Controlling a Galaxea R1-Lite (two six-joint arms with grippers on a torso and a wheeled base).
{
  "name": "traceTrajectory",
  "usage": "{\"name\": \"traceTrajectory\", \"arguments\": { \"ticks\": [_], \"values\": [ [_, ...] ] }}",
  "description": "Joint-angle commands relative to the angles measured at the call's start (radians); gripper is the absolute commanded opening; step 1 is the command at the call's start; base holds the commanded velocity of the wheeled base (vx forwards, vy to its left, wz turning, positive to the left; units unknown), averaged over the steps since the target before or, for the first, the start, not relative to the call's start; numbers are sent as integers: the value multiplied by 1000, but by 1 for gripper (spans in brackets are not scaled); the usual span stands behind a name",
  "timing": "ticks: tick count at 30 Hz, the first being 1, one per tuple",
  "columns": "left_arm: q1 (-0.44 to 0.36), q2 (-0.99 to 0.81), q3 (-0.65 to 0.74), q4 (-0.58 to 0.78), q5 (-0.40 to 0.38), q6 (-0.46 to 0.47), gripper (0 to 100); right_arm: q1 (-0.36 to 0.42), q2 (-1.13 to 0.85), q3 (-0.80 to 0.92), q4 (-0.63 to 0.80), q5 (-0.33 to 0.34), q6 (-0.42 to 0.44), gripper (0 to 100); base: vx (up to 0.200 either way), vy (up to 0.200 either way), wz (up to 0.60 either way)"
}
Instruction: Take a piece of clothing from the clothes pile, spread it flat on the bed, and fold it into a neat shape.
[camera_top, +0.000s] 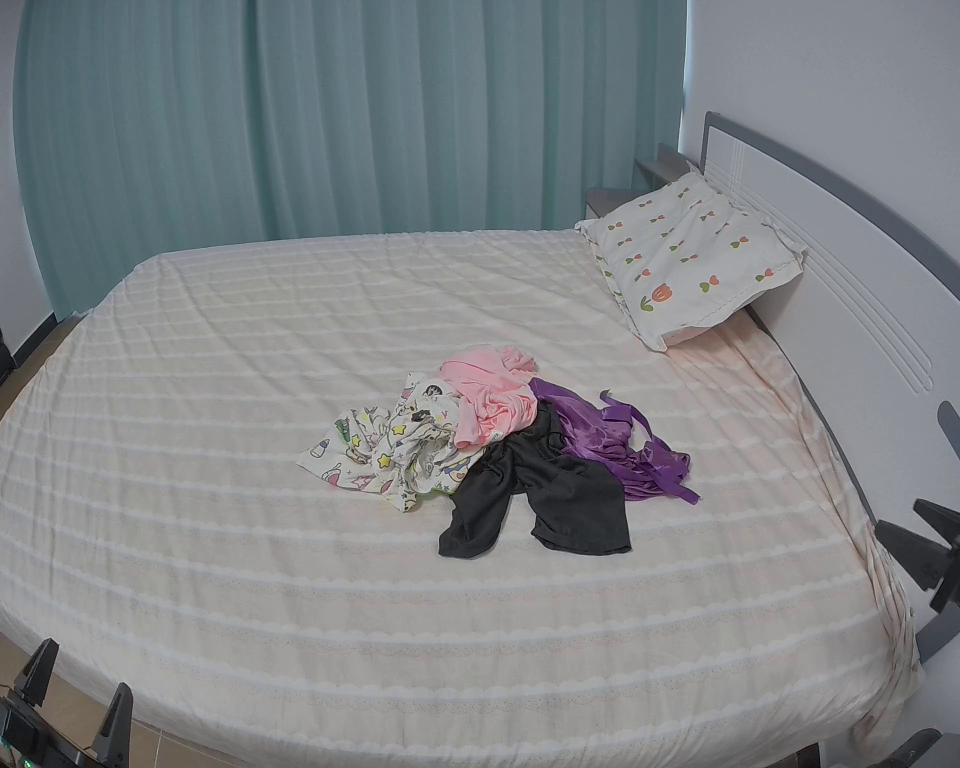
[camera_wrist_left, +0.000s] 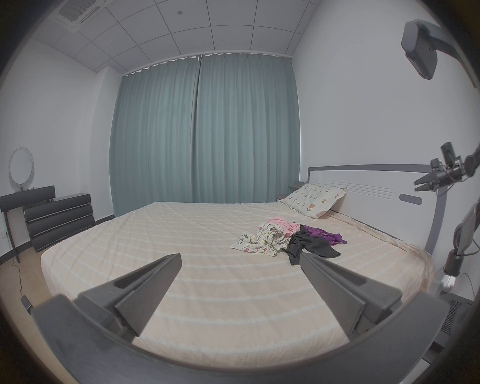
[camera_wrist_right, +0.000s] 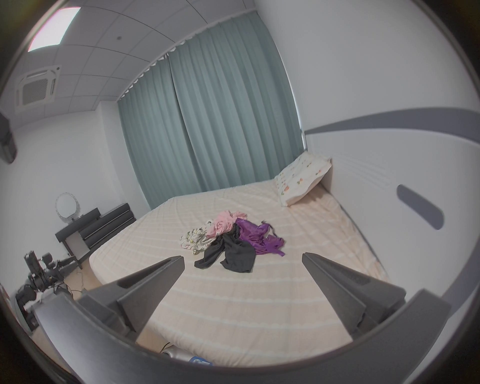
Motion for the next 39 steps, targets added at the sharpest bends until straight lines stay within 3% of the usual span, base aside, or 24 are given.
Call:
{"name": "traceTrajectory", "arguments": {
  "ticks": [1, 6, 16, 22, 29, 39],
  "values": [
    [0, -10, 15, 0, 0, 0, 100, 98, 667, -42, -337, 44, 118, 100, 0, 0, 0],
    [0, -10, 15, 0, 0, 0, 100, 119, 905, -104, -486, 36, 207, 100, 0, 0, 0],
    [1, -10, 16, 0, 0, -1, 100, 133, 1292, -253, -679, 18, 241, 100, 0, 0, 0],
    [0, -10, 15, 0, 0, -6, 100, 190, 1407, -380, -676, 1, 359, 100, 0, 0, 0],
    [0, -10, 15, 0, 0, -6, 100, 248, 1588, -552, -673, -129, 367, 100, 0, 0, 0],
    [1, -10, 16, 0, 0, -8, 100, 271, 1712, -685, -669, -152, 364, 100, 0, 0, 0]
  ]
}}
